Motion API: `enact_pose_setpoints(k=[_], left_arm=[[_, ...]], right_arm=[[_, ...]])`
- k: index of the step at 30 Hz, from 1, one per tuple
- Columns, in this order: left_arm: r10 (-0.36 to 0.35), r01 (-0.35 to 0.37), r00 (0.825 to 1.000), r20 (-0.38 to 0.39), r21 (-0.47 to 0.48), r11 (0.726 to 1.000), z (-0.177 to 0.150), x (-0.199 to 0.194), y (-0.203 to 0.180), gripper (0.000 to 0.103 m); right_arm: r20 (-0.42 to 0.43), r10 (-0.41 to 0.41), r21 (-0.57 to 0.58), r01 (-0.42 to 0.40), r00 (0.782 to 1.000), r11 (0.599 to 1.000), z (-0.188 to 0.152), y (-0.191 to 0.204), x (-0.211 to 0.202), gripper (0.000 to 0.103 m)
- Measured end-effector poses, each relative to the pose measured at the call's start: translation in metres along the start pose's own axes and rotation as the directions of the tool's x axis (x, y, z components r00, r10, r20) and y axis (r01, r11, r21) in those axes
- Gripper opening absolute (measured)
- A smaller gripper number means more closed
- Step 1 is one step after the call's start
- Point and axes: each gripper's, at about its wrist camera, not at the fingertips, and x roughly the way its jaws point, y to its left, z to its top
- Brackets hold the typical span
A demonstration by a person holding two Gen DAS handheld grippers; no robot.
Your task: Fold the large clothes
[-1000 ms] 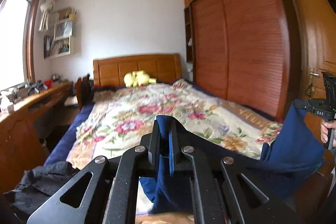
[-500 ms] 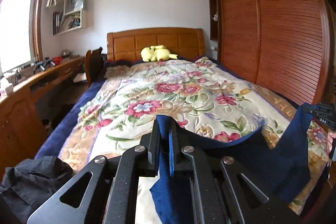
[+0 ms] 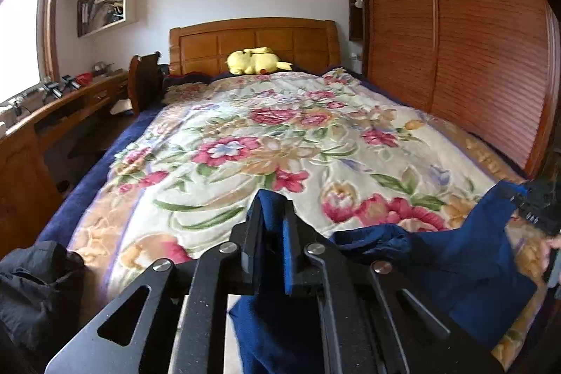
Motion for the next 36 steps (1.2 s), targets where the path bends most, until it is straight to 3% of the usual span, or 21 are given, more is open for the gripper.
enact_pose_setpoints(k=[3,6,9,12,14,23,36], left_arm=[[-0.021,0.021,1.000,0.005,-0.002,1.000,-0.002,-0.008,-0.003,0.024],[-0.054,0.053,0.998,0.021,0.015,0.998,-0.009,-0.021,-0.010,0.036],[-0.096,0.096,0.995,0.015,0.020,0.995,-0.021,-0.034,-0.016,0.041],[-0.130,0.129,0.991,0.013,0.018,0.991,-0.037,-0.047,-0.021,0.069],[-0.143,0.143,0.990,0.017,0.010,0.990,-0.048,-0.053,-0.021,0.077],[-0.142,0.142,0.990,-0.008,0.005,0.990,-0.089,-0.059,-0.006,0.079],[-0.114,0.115,0.993,0.018,-0.029,0.993,-0.103,-0.087,0.027,0.079]], right_arm=[[0.019,0.011,-0.019,-0.010,1.000,1.000,0.000,0.006,-0.007,0.034],[0.038,0.026,-0.055,-0.024,0.999,0.998,0.001,0.019,-0.017,0.043],[0.032,0.075,-0.086,-0.072,0.997,0.994,-0.003,0.033,-0.026,0.046],[-0.007,0.123,-0.114,-0.123,0.992,0.986,-0.012,0.045,-0.023,0.048],[-0.042,0.142,-0.119,-0.146,0.989,0.982,-0.019,0.045,-0.017,0.049],[-0.184,0.139,-0.159,-0.169,0.973,0.973,-0.016,0.035,0.013,0.049],[-0.307,0.078,-0.276,-0.168,0.949,0.946,-0.020,0.035,0.041,0.049]])
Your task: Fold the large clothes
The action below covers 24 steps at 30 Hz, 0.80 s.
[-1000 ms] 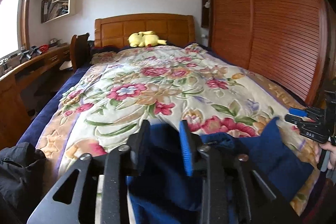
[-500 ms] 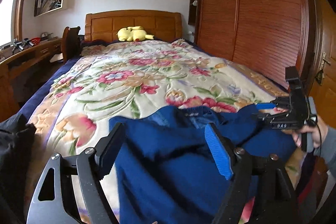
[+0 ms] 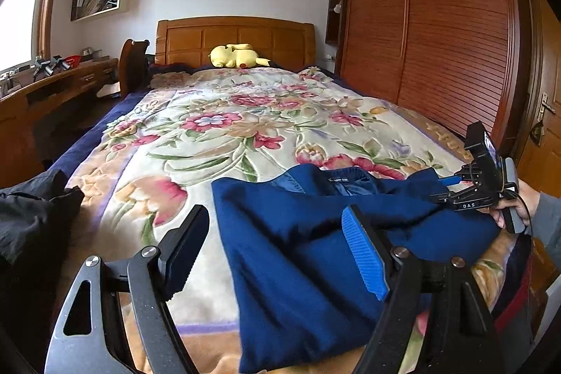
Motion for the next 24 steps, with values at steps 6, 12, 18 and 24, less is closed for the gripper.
enact_pose_setpoints(k=[6,12,18,24], left_arm=[[0.014,-0.014,1.000,0.010,-0.011,1.000,-0.007,-0.008,0.010,0.079],[0.022,-0.022,1.000,0.001,-0.028,0.999,-0.011,-0.009,0.022,0.079],[0.007,-0.007,1.000,0.004,-0.041,0.999,-0.014,-0.012,0.029,0.079],[0.017,-0.017,1.000,-0.002,-0.032,0.999,-0.016,-0.012,0.031,0.079]], right_arm=[[-0.023,-0.061,-0.086,0.058,0.998,0.995,0.028,0.012,0.021,0.006],[0.066,-0.125,-0.083,0.130,0.990,0.988,0.090,0.024,0.020,0.003],[0.097,-0.167,-0.119,0.178,0.981,0.977,0.130,0.052,0.032,0.003],[0.112,-0.176,-0.113,0.189,0.978,0.975,0.146,0.063,0.046,0.004]])
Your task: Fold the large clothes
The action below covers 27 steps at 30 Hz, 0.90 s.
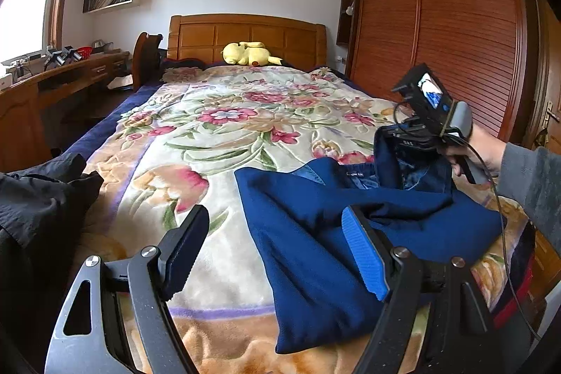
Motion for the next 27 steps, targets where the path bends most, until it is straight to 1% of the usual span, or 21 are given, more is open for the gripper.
enact_pose_setpoints(k=[5,6,7,8,10,11,12,15,18,20,22,27], left_arm=[[-0.014,0.014,1.000,-0.004,-0.001,1.000,0.000,0.000,0.000,0.079],[-0.014,0.014,1.000,-0.005,0.001,1.000,0.000,0.001,-0.001,0.079],[-0.016,0.016,1.000,-0.005,0.001,1.000,0.000,0.002,-0.002,0.079],[-0.017,0.017,1.000,-0.007,0.002,1.000,0.000,0.002,-0.002,0.079],[-0.020,0.020,1.000,-0.010,0.001,1.000,0.001,0.005,-0.005,0.079],[-0.022,0.022,1.000,-0.011,0.000,1.000,0.001,0.006,-0.006,0.079],[-0.027,0.027,1.000,-0.014,-0.002,1.000,0.002,0.007,-0.008,0.079],[-0.043,0.043,0.999,-0.015,-0.007,0.999,0.006,0.012,-0.013,0.079],[-0.052,0.052,0.998,-0.018,-0.005,0.999,0.009,0.018,-0.021,0.079],[-0.059,0.059,0.998,-0.024,-0.005,0.998,0.011,0.023,-0.025,0.079],[-0.061,0.061,0.998,-0.031,-0.004,0.998,0.012,0.029,-0.030,0.079],[-0.078,0.077,0.996,-0.053,-0.019,0.997,0.014,0.042,-0.039,0.079]], right_arm=[[-0.008,-0.019,0.081,0.020,1.000,0.996,0.002,-0.011,0.012,0.004],[-0.004,-0.018,0.112,0.018,1.000,0.993,0.002,-0.015,0.011,0.011],[0.007,-0.014,0.134,0.013,1.000,0.991,0.004,-0.016,0.008,0.015],[0.027,-0.008,0.150,0.004,1.000,0.989,0.005,-0.018,0.003,0.017],[0.074,-0.005,0.166,-0.007,0.997,0.986,0.006,-0.020,-0.010,0.029],[0.087,0.002,0.166,-0.017,0.996,0.986,0.006,-0.019,-0.016,0.032],[0.097,0.021,0.164,-0.037,0.995,0.986,0.004,-0.016,-0.021,0.036],[0.113,0.103,0.144,-0.119,0.988,0.982,-0.006,-0.004,-0.034,0.039],[0.104,0.174,0.123,-0.186,0.979,0.975,-0.024,0.011,-0.036,0.043],[0.082,0.225,0.118,-0.234,0.971,0.965,-0.040,0.022,-0.032,0.045],[0.059,0.259,0.113,-0.264,0.964,0.958,-0.054,0.031,-0.024,0.046],[-0.025,0.317,0.136,-0.311,0.948,0.941,-0.085,0.042,0.009,0.048]])
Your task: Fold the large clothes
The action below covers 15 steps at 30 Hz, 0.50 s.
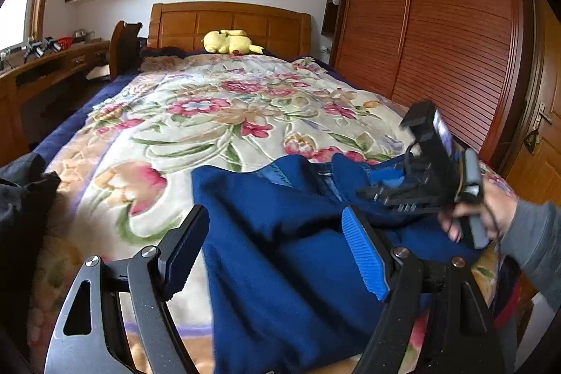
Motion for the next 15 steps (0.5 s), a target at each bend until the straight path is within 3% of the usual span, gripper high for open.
enact_pose_setpoints(k=[10,15], left_arm=[[0.013,-0.012,0.999,-0.048,0.021,1.000,0.000,0.022,-0.014,0.079],[0.011,-0.008,0.997,-0.072,0.039,0.999,0.002,0.033,-0.023,0.079]], right_arm=[[-0.088,0.090,0.063,-0.084,0.992,0.994,-0.003,-0.021,0.045,0.062],[-0.092,0.103,0.074,-0.097,0.990,0.993,-0.002,-0.023,0.054,0.063]])
